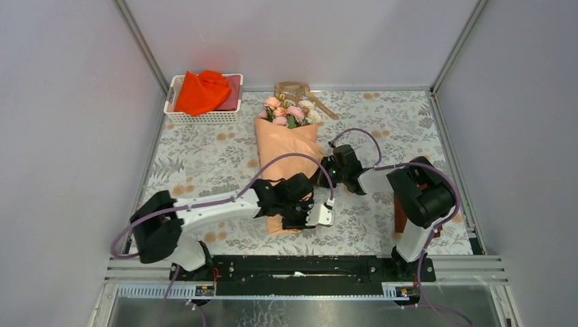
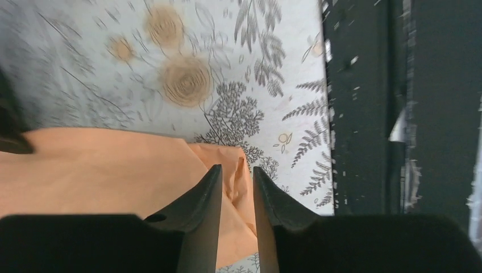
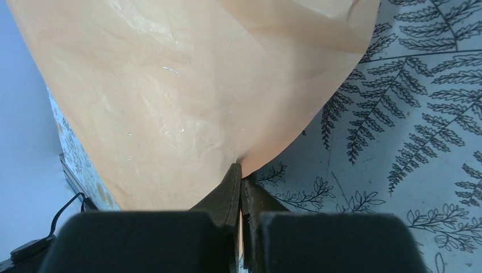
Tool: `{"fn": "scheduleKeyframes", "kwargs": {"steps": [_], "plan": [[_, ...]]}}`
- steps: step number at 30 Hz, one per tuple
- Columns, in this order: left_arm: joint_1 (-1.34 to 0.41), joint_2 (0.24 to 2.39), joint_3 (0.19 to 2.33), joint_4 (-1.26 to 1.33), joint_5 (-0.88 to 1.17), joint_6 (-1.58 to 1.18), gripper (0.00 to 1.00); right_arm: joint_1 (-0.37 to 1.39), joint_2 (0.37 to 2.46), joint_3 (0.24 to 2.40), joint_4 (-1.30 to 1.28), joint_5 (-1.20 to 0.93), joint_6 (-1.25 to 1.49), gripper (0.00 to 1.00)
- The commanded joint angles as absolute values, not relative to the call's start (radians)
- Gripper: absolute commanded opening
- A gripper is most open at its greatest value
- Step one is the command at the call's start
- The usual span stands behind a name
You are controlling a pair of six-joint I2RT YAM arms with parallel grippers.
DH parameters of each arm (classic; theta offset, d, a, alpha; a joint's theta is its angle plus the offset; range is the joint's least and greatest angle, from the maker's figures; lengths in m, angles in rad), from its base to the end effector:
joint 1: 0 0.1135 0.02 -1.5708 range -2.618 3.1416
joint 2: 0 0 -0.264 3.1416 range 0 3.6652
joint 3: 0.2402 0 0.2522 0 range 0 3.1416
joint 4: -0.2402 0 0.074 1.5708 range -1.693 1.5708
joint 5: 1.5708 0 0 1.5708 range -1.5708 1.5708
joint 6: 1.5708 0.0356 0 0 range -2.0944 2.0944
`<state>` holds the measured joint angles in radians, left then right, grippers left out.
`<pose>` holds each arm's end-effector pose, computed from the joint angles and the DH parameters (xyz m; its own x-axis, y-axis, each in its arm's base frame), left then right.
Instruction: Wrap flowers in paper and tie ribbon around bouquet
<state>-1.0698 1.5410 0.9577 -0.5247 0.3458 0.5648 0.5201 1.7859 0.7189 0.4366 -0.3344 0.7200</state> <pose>0.1324 -0.2668 0.1964 0.1176 0.8338 -0.5395 0.9885 -0.1505 -0.0172 0.2841 0.1762 0.1224 -0.8458 0.2334 -0.4797 -0.1886 0.7104 0.6781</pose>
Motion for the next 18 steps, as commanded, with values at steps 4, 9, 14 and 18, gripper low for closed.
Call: {"fn": "scheduleKeyframes", "kwargs": {"steps": [4,9,14,18], "plan": [[-1.046,1.428,0.981,-0.54,0.334,0.629,0.33,0.505,1.824,0.706,0.385,-0.273,0.687,0.0],[-1.019,1.541,0.963,-0.372,0.192,0.552,0.35,0.504,1.822,0.709,0.385,-0.277,0.69,0.0],[-1.024,1.629,0.922,-0.319,0.204,0.572,0.45,0.505,1.802,0.709,0.372,-0.274,0.684,0.0],[-1.032,1.634,0.859,-0.308,0.229,0.603,0.48,0.502,1.792,0.715,0.356,-0.27,0.672,0.0]]}}
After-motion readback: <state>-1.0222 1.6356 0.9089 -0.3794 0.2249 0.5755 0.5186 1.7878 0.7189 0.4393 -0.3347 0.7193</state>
